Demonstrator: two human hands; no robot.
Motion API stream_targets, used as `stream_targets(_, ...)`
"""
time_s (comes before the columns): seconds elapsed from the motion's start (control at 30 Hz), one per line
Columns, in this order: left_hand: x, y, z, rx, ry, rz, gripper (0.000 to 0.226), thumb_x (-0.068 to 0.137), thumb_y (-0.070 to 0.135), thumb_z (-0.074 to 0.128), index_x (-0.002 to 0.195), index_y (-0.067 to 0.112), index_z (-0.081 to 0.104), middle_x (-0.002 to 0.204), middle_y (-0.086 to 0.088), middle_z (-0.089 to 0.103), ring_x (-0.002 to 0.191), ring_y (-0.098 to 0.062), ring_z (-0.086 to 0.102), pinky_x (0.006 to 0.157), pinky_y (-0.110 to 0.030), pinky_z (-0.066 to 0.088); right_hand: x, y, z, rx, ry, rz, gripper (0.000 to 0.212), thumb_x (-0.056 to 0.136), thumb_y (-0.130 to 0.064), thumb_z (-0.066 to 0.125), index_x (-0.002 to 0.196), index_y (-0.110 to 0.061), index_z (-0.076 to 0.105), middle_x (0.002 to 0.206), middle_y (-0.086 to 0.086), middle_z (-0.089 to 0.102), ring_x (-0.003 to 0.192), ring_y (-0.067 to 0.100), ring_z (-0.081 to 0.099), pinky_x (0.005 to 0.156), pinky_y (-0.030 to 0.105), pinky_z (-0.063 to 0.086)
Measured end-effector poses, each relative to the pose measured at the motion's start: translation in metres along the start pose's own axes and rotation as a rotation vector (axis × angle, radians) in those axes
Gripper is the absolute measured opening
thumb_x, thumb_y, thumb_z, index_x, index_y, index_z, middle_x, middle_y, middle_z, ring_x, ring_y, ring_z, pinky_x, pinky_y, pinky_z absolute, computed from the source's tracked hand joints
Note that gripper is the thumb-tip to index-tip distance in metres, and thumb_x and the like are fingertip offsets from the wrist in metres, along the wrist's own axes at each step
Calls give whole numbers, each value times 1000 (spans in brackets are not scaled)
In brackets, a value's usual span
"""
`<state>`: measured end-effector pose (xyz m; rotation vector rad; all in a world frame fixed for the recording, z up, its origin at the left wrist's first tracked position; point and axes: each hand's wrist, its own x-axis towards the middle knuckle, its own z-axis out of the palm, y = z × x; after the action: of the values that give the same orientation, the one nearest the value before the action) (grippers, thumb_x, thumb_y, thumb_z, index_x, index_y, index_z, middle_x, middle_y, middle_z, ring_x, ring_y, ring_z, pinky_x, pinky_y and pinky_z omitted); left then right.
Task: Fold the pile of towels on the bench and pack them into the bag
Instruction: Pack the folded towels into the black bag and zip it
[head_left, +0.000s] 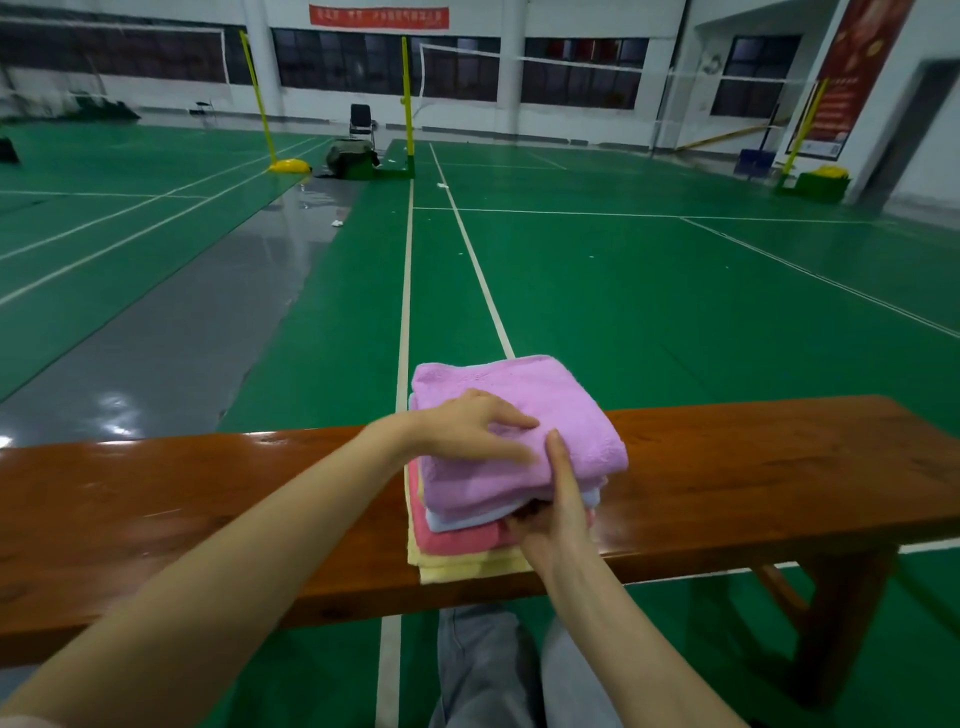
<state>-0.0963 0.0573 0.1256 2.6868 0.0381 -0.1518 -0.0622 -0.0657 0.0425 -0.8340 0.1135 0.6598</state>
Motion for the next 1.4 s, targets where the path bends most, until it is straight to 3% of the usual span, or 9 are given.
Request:
stream_targets(0.07, 7, -12, 2, -253, 100, 23, 43, 99, 38, 37, 139, 24, 43, 149, 2, 36, 138, -14, 28, 115, -27, 15, 7, -2, 3, -11, -41, -34, 46, 79, -41, 66, 115, -16, 54, 112, 6, 62, 94, 21, 62, 74, 37, 52)
stream_targets(0.23, 24, -30, 15, -259, 218, -110, 45, 85, 65, 14, 130, 63, 15, 156, 13, 12, 145, -19, 9, 116, -52, 3, 29, -9, 36, 93, -123, -29, 92, 52, -43, 86, 133, -20, 48, 126, 10, 60, 115, 31, 57, 100, 50, 42)
stream_targets(0.43, 28, -18, 27, -146, 106, -159, 44, 102, 39, 8, 145, 48, 4, 157, 13, -1, 146, -26, -2, 114, -56, -7, 32, -3, 23, -118, -83, 11, 41, 81, -43, 60, 113, -17, 57, 111, 5, 61, 104, 25, 57, 101, 45, 43)
stream_targets(0.57, 30, -17, 32, -134, 162, -175, 45, 102, 36, 10, 145, 45, 2, 157, 12, -1, 146, -26, 1, 115, -54, -6, 34, -3, 31, -20, -24, -38, 74, 56, -40, 82, 121, -14, 59, 118, 6, 65, 110, 24, 60, 102, 44, 42)
stream_targets(0.67, 37, -28, 22, -183, 151, -119, 48, 97, 46, 11, 145, 46, 6, 158, 12, 2, 146, -23, 3, 116, -51, -1, 36, -10, 38, 9, 15, -84, 53, 64, -30, 74, 112, -10, 65, 111, 13, 68, 103, 28, 65, 96, 43, 48)
stream_targets(0.8, 39, -31, -2, -399, 286, -58, 50, 94, 56, 15, 142, 48, 24, 155, 11, 19, 142, -17, 20, 118, -44, 9, 42, -32, 55, -59, 55, -122, 79, 42, -38, 76, 113, -6, 64, 108, 15, 69, 98, 30, 67, 91, 45, 52)
stream_targets(0.9, 43, -20, -26, -265, 384, -59, 45, 100, 45, 14, 144, 43, 22, 154, 12, 22, 140, -18, 25, 116, -45, 14, 41, -56, 68, -88, 38, -135, 86, 37, -37, 79, 116, -7, 62, 110, 15, 68, 99, 31, 66, 89, 48, 52)
stream_targets(1.17, 94, 70, -41, -421, 388, 154, 70, 67, 76, 9, 134, 55, 5, 157, 16, 2, 146, -14, 1, 117, -51, 4, 0, -159, 47, -237, 60, -310, 80, 41, -33, 78, 115, -7, 63, 108, 13, 69, 100, 31, 66, 88, 50, 50)
stream_targets(1.4, 140, 235, 42, -541, 174, 454, 49, 101, 39, 21, 149, 32, 9, 158, 7, 1, 145, -10, -2, 118, -45, 2, -92, -253, -79, -220, 346, -565, 47, 73, -14, 71, 118, -5, 60, 106, 12, 70, 93, 26, 69, 74, 34, 55)
